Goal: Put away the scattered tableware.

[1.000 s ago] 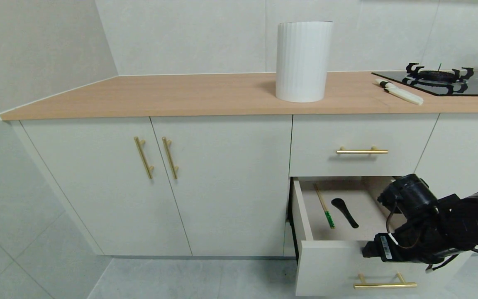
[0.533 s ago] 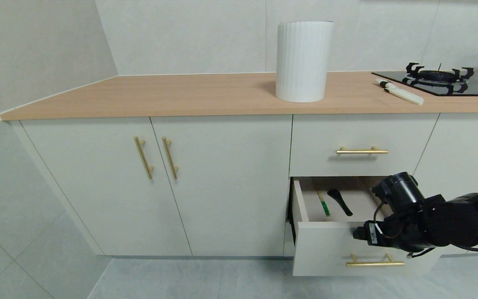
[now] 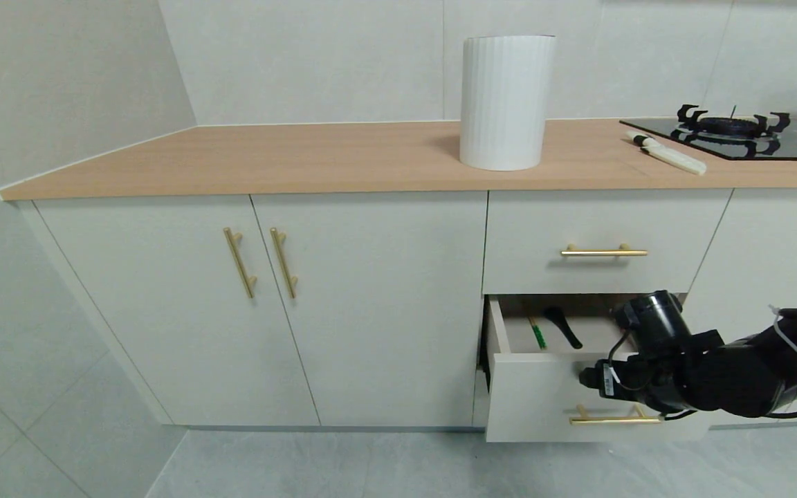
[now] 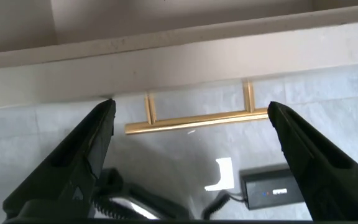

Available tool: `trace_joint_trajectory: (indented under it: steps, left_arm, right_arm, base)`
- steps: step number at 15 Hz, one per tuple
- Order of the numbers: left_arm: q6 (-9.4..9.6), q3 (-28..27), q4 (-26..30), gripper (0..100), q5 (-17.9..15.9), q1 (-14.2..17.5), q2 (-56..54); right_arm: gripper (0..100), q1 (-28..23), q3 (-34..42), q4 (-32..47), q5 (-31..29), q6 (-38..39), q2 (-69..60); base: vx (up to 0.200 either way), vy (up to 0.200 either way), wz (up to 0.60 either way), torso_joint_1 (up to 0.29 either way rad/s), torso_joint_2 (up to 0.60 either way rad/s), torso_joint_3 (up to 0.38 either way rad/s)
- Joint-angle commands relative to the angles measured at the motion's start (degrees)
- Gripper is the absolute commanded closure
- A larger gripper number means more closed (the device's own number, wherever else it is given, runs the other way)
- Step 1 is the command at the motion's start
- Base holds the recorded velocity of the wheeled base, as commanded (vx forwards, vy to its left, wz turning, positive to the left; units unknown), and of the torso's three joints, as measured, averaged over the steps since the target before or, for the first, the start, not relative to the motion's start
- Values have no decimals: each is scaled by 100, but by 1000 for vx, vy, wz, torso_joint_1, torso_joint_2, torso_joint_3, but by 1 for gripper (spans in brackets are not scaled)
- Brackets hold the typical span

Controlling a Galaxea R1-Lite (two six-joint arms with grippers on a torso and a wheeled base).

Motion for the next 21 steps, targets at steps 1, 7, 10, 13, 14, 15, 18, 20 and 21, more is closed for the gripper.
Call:
trace_joint_trajectory:
  steps: [1, 7, 10, 13, 14, 15, 18, 20, 21]
  left_arm:
    - [1, 1, 0, 0, -1, 1, 2]
    - [1, 1, 0, 0, -1, 1, 2]
    - [1, 1, 0, 0, -1, 1, 2]
    - [1, 1, 0, 0, -1, 1, 2]
    - [1, 1, 0, 0, -1, 1, 2]
    - [1, 1, 0, 0, -1, 1, 2]
    - [1, 1, 0, 0, -1, 1, 2]
    - [1, 1, 0, 0, -1, 1, 2]
    - [1, 1, 0, 0, -1, 1, 2]
  right_arm:
    - [0, -8, 13, -172, -23, 15, 186]
    - [0, -70, 163, -1174, -225, 15, 573]
    - [0, -105, 224, -1772, -251, 15, 819]
    - [0, -219, 189, -2563, -480, 23, 1205]
    - [0, -246, 180, -2914, -568, 23, 1355]
    - [0, -255, 189, -3072, -594, 15, 1416]
    - [0, -404, 93, -3670, -629, -3, 1706]
    - [0, -483, -4, -3670, -638, 15, 1777]
    - [0, -553, -101, -3679, -647, 23, 1856]
  base:
    - [0, 0, 0, 0, 0, 0]
    - [0, 0, 0, 0, 0, 0]
    - [0, 0, 0, 0, 0, 0]
    - [0, 0, 0, 0, 0, 0]
    - [0, 0, 0, 0, 0, 0]
    - [0, 0, 0, 0, 0, 0]
    - [0, 0, 0, 0, 0, 0]
    - [0, 0, 0, 0, 0, 0]
    - [0, 0, 0, 0, 0, 0]
